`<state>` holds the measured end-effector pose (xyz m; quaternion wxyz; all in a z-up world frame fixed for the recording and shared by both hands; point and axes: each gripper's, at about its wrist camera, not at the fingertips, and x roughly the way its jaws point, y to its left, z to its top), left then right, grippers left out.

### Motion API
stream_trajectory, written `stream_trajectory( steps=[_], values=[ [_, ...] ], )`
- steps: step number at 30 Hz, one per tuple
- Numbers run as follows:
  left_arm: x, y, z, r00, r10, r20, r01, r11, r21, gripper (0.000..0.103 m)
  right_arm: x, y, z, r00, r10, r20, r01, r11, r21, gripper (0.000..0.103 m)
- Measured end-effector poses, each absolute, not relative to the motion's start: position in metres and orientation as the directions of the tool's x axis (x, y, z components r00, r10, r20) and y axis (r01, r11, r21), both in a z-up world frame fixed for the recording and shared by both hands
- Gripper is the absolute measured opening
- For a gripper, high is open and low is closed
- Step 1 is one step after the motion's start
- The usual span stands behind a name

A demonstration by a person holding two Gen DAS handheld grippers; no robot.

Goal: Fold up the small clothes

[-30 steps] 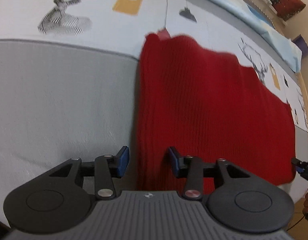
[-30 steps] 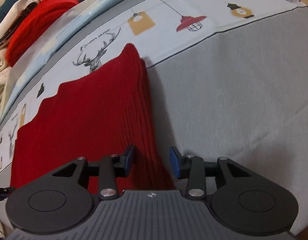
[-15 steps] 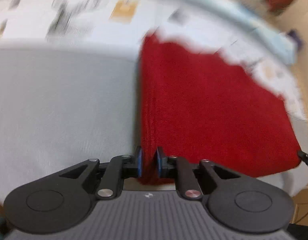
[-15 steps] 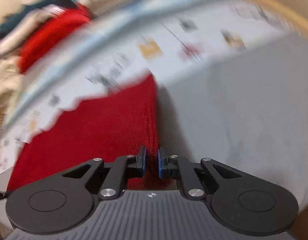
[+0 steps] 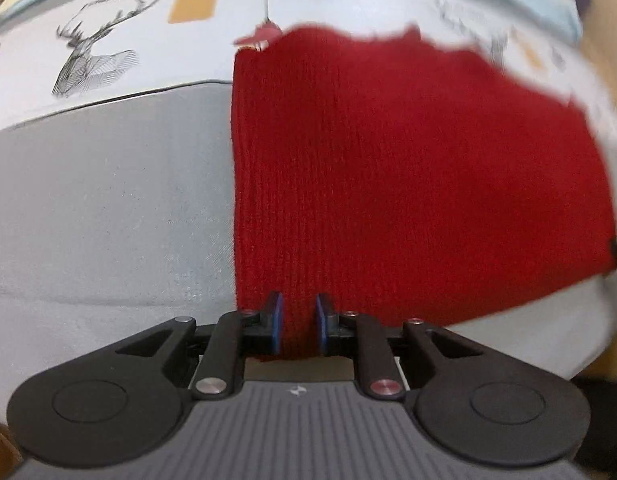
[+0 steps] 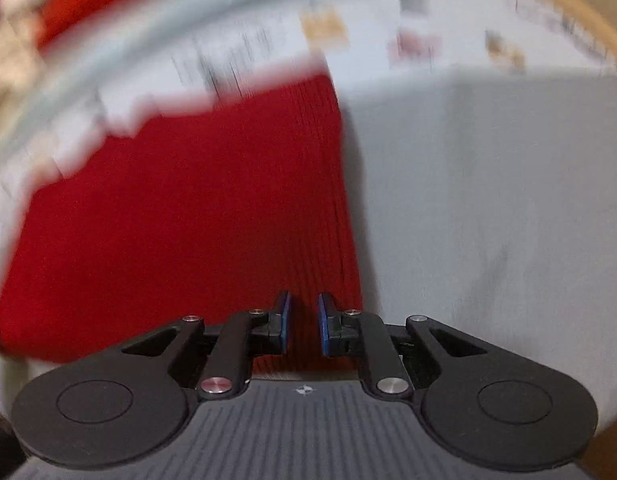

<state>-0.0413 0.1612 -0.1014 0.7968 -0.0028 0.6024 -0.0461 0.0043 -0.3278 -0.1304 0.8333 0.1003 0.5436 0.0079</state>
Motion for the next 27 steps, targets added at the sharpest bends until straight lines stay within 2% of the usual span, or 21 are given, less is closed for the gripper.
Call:
stream_trajectory(
  steps=[2,6,10,13,18,27],
  values=[
    [-0.046,0.159,-0.097,0.292,-0.068,-0.954,0.089,0.995,-0.044,0.019,0.005,-0.321,-0.126,0.446,0.111,-0.888,0.082,0.983,0.164,0.015],
    [-0.053,0.170,-0.087,0.330,-0.110,-0.937,0.037,0.994,-0.104,0.019,0.003,-0.319,-0.104,0.529,0.133,-0.838,0.064,0.979,0.196,0.018],
    [-0.048,0.161,-0.103,0.283,-0.057,-0.958,0.095,0.995,-0.031,0.019,0.013,-0.315,-0.131,0.400,0.063,-0.915,0.063,0.993,0.096,0.018],
    [-0.050,0.166,-0.087,0.344,-0.085,-0.935,0.069,0.995,-0.065,0.020,0.015,-0.304,-0.114,0.466,0.066,-0.882,0.062,0.992,0.107,0.018],
    [-0.052,0.192,-0.047,0.513,-0.072,-0.856,-0.049,0.992,-0.113,0.037,0.002,-0.271,-0.069,0.607,0.127,-0.784,-0.004,0.988,0.158,0.029],
    [-0.061,0.240,-0.027,0.580,0.028,-0.814,-0.196,0.975,-0.106,0.037,-0.005,-0.148,-0.045,0.655,0.318,-0.686,-0.257,0.947,0.193,0.029]
  ],
)
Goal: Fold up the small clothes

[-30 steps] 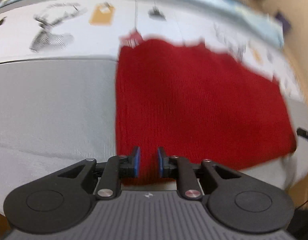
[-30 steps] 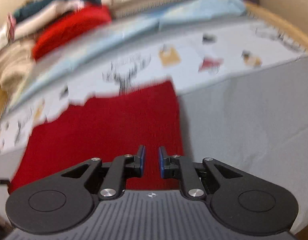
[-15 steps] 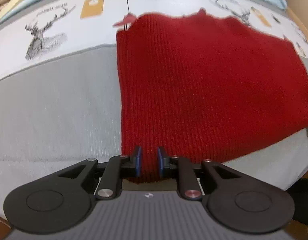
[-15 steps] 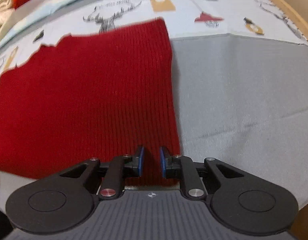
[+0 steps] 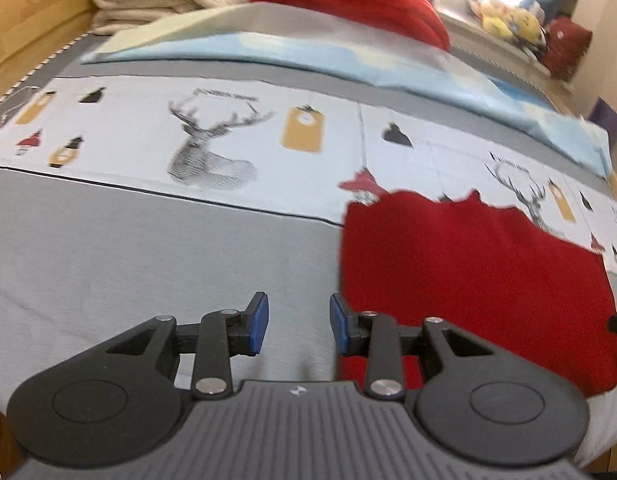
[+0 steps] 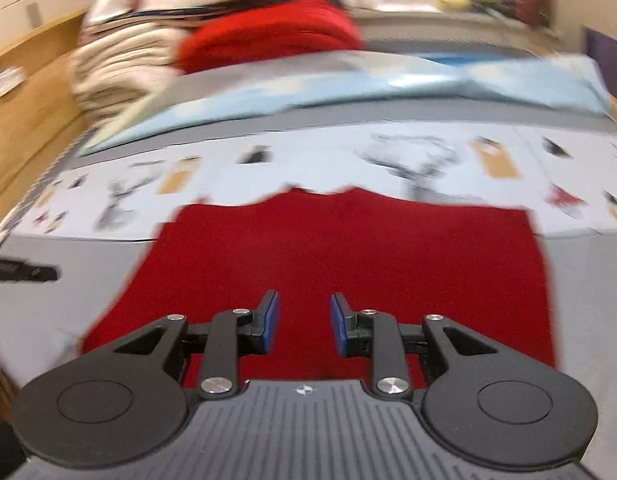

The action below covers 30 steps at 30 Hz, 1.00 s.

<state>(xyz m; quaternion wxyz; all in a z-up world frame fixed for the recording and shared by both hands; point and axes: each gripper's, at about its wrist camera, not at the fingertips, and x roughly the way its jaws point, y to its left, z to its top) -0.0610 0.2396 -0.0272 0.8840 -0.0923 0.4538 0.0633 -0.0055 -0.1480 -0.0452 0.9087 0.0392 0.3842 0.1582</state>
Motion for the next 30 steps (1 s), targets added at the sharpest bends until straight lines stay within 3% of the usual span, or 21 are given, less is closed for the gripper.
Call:
stream_trajectory(
  steps=[11,15,19,24,29,30],
  values=[
    [-0.083,0.305,-0.007,0.607,0.057,-0.793,-0.270,0.953,-0.138,0.037,-0.013,0.014,-0.078,0.500,0.492,-0.713,-0.542,0.820,0.186,0.030],
    [-0.089,0.320,-0.008,0.596,0.060,-0.800,-0.287,0.947,-0.143,0.037,-0.029,0.066,-0.095,0.407,0.526,-0.747,-0.672,0.726,0.146,0.049],
    [-0.093,0.329,-0.012,0.574,0.082,-0.815,-0.300,0.947,-0.116,0.037,-0.038,0.103,-0.121,0.383,0.475,-0.792,-0.735,0.676,0.050,0.054],
    [-0.095,0.337,-0.013,0.570,0.084,-0.817,-0.307,0.945,-0.117,0.037,-0.056,0.130,-0.138,0.476,0.384,-0.791,-0.788,0.585,-0.190,0.059],
    [-0.096,0.337,-0.013,0.568,0.086,-0.819,-0.304,0.946,-0.111,0.037,-0.060,0.134,-0.146,0.527,0.338,-0.780,-0.780,0.555,-0.287,0.057],
    [-0.096,0.336,-0.012,0.568,0.087,-0.818,-0.305,0.946,-0.111,0.037,-0.058,0.132,-0.146,0.536,0.330,-0.777,-0.771,0.565,-0.292,0.052]
  ],
)
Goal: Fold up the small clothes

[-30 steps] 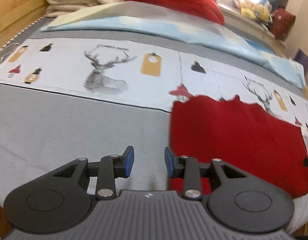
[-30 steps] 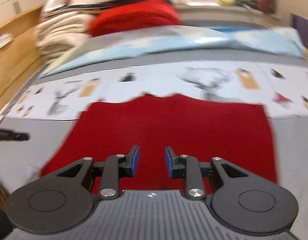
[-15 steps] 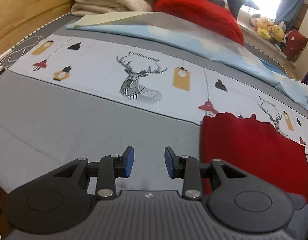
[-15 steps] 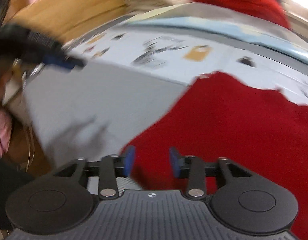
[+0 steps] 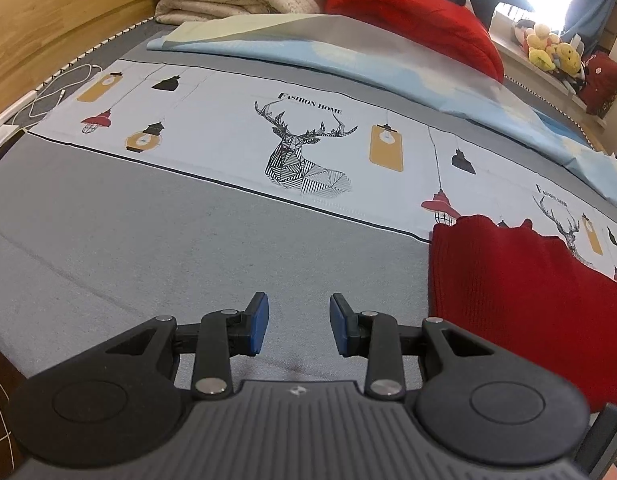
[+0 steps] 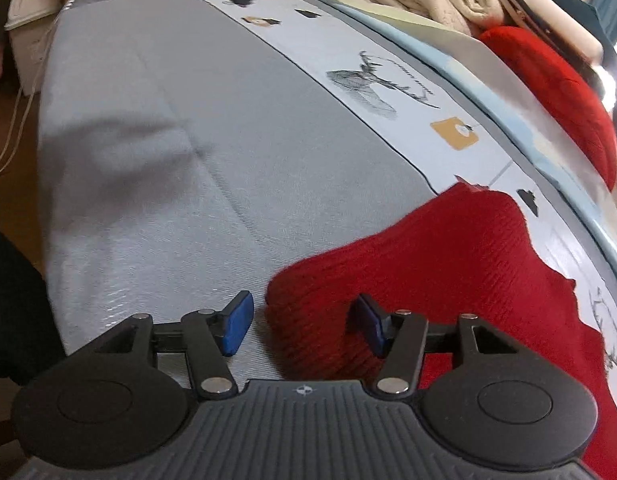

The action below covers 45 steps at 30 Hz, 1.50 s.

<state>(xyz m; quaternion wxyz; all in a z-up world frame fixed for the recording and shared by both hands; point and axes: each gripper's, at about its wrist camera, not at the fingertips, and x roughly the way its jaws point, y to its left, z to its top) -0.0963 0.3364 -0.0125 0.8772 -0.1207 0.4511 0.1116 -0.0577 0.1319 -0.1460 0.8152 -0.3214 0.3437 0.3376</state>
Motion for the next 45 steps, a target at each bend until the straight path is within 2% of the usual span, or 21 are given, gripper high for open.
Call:
stream_trajectory(
  steps=[2,4,7,10,15,17,20,23,26,28,30,33,36,39,40,42,45],
  values=[
    [-0.097,0.336,-0.012,0.567,0.087,-0.819,-0.306,0.946,-0.111,0.037,-0.052,0.125,-0.145,0.530,0.333,-0.780,-0.763,0.590,-0.266,0.049],
    [-0.097,0.336,-0.012,0.568,0.088,-0.818,-0.306,0.945,-0.111,0.037,-0.047,0.122,-0.141,0.517,0.348,-0.782,-0.756,0.614,-0.227,0.032],
    [-0.095,0.334,-0.011,0.568,0.089,-0.818,-0.310,0.944,-0.112,0.037,-0.039,0.108,-0.121,0.530,0.388,-0.754,-0.718,0.678,-0.157,0.022],
    [-0.091,0.328,-0.006,0.575,0.076,-0.815,-0.312,0.941,-0.132,0.037,-0.024,0.075,-0.083,0.573,0.446,-0.688,-0.633,0.774,-0.025,0.020],
    [-0.073,0.298,0.004,0.599,0.032,-0.800,-0.281,0.944,-0.173,0.037,-0.005,-0.037,-0.009,0.712,0.491,-0.502,-0.428,0.870,0.244,0.019],
    [-0.064,0.281,0.007,0.604,0.005,-0.797,-0.268,0.943,-0.197,0.037,-0.006,-0.093,0.009,0.773,0.455,-0.442,-0.332,0.884,0.330,0.019],
    [-0.048,0.251,0.012,0.621,-0.061,-0.782,-0.238,0.935,-0.262,0.037,-0.018,-0.182,0.022,0.848,0.347,-0.400,-0.163,0.890,0.426,0.018],
    [-0.033,0.213,0.013,0.627,-0.116,-0.770,-0.198,0.933,-0.301,0.037,-0.041,-0.255,0.016,0.871,0.206,-0.446,0.022,0.891,0.454,0.018],
    [-0.018,0.168,0.012,0.625,-0.152,-0.766,-0.131,0.946,-0.295,0.037,-0.056,-0.313,-0.016,0.786,0.095,-0.611,0.238,0.866,0.439,0.019],
    [-0.012,0.142,0.008,0.622,-0.160,-0.766,-0.093,0.957,-0.276,0.037,-0.059,-0.346,-0.051,0.651,0.100,-0.753,0.361,0.832,0.422,0.021],
    [-0.007,0.119,0.004,0.616,-0.167,-0.770,-0.056,0.966,-0.254,0.037,-0.067,-0.374,-0.070,0.600,0.095,-0.795,0.460,0.772,0.439,0.025],
    [-0.001,0.096,-0.005,0.600,-0.182,-0.779,-0.028,0.968,-0.248,0.037,-0.063,-0.376,-0.049,0.671,0.109,-0.734,0.335,0.838,0.431,0.035],
    [0.003,0.081,-0.014,0.583,-0.191,-0.790,-0.010,0.970,-0.242,0.037,-0.048,-0.362,-0.017,0.751,0.123,-0.649,0.150,0.925,0.349,0.035],
    [0.003,0.068,-0.022,0.565,-0.190,-0.802,0.016,0.975,-0.220,0.037,-0.023,-0.355,-0.007,0.741,0.247,-0.625,0.027,0.918,0.395,0.049],
    [0.003,0.063,-0.025,0.558,-0.191,-0.808,0.027,0.977,-0.212,0.037,-0.014,-0.354,-0.011,0.726,0.289,-0.624,-0.005,0.910,0.415,0.053],
    [0.003,0.059,-0.028,0.550,-0.190,-0.813,0.041,0.979,-0.202,0.037,0.001,-0.347,-0.029,0.693,0.318,-0.647,-0.027,0.908,0.418,0.054],
    [0.002,0.056,-0.032,0.542,-0.189,-0.819,0.047,0.980,-0.195,0.037,0.016,-0.335,-0.069,0.585,0.260,-0.768,0.034,0.939,0.343,0.052]
  ],
)
